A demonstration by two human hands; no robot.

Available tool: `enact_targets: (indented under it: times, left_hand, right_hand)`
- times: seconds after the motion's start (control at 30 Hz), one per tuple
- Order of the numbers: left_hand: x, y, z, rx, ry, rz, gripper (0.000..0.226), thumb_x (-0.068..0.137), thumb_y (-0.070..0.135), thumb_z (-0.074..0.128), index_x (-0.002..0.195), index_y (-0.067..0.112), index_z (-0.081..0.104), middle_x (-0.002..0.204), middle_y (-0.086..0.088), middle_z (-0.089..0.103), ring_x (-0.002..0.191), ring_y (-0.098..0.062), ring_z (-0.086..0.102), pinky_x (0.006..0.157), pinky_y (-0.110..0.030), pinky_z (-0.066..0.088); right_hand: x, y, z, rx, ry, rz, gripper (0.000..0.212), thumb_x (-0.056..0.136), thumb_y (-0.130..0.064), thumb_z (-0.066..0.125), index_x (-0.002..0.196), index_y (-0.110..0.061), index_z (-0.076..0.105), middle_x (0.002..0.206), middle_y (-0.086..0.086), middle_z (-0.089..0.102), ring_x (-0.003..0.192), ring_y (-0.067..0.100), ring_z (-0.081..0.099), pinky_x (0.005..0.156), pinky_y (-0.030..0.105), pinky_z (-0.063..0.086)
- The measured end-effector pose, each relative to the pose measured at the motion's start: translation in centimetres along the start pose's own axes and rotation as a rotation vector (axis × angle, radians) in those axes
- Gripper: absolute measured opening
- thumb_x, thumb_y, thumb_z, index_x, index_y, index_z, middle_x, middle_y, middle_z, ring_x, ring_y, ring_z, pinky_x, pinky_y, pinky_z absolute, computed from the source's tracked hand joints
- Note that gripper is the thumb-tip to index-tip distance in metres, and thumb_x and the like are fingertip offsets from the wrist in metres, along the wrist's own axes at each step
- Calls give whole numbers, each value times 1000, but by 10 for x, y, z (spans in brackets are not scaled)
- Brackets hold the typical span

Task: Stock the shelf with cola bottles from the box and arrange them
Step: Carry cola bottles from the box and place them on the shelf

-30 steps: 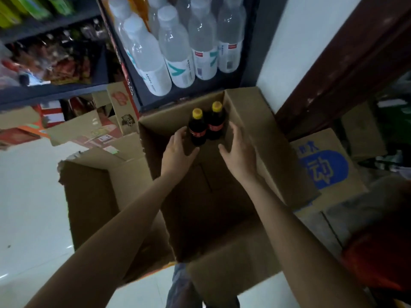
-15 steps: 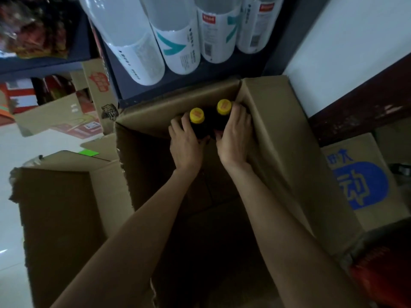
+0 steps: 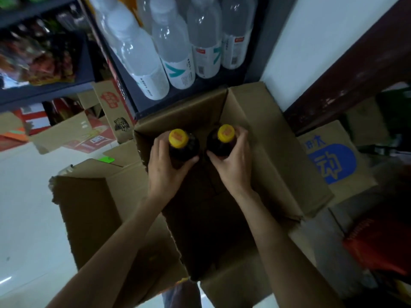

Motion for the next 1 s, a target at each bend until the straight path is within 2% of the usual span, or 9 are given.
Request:
enact_targets:
  times: [0.13,0.2,0.3,0.4,0.53,0.63,0.7,0.87,1.0]
  left_hand:
    - [-32,56,-53,-174,-109,114,67,80,65,58,128,25,35,125,-5,41,119,-14,43,98,-13,38]
    - [-47,84,-73,-194,-148,194,67,82,61,58,128,16,39,122,-11,43,117,-15,43,97,-13,37]
    - [-73,128,-94,-190,-235,319,73,79,53,63,127,1,45,121,-10,43,115,4,39,95,-6,32]
    - [-106,168,-103,-256,-355,421,71,72,46,71,124,3,48,119,-11,46,115,9,39,96,-11,35]
    - [-157,213,-99,-425,-528,451,71,64,45,77,124,35,41,120,9,48,116,-12,52,96,-35,47]
    - [-205,249,-89,-481,-653,551,66,66,46,75,122,35,42,117,3,50,112,-20,55,91,-45,50]
    - [-241,277,-80,-493,-723,628,61,69,48,72,121,30,44,115,0,51,109,-14,55,88,-41,50]
    - [-363,347,-67,-536,-913,866,61,77,55,64,122,18,48,114,3,55,108,4,51,90,-11,39]
    - [-476,383,-62,-610,-1105,900,62,80,60,61,126,20,50,118,0,57,113,-12,56,94,-25,44]
  right_hand:
    - [-65,-47,-57,90,90,-24,83,71,-18,84,126,-41,28,126,-3,47,120,11,48,101,18,38]
    - [-101,-65,-84,129,154,-13,81,69,-13,86,123,-36,31,124,-4,50,117,6,51,99,18,42]
    - [-159,-86,-120,187,229,83,85,67,-8,87,115,-46,28,120,-24,45,114,-5,50,94,13,44]
    - [-220,-109,-158,102,361,71,93,69,-10,86,120,-56,23,123,-34,44,117,-5,49,96,19,45]
    - [-309,-126,-205,40,562,79,81,73,-17,83,132,-37,31,131,-19,45,122,0,48,101,25,43]
    - [-378,-132,-236,8,694,122,76,77,-33,75,138,-40,30,134,-25,43,124,10,48,103,28,40]
    - [-428,-132,-259,-45,787,172,77,77,-41,70,141,-48,28,130,-30,44,121,9,47,103,26,36]
    - [-569,-131,-309,-186,987,332,86,75,-49,66,148,-45,20,120,-1,51,116,16,49,98,26,39]
    - [-685,-139,-344,-275,1119,401,87,76,-50,64,151,-32,23,123,1,52,113,10,47,96,13,33]
Point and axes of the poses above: each hand's wrist, its own x-axis towards the middle knuckle, its own z-axis out of the palm, y = z × x, the point moved 8 cm from there along x, towards the middle knuckle
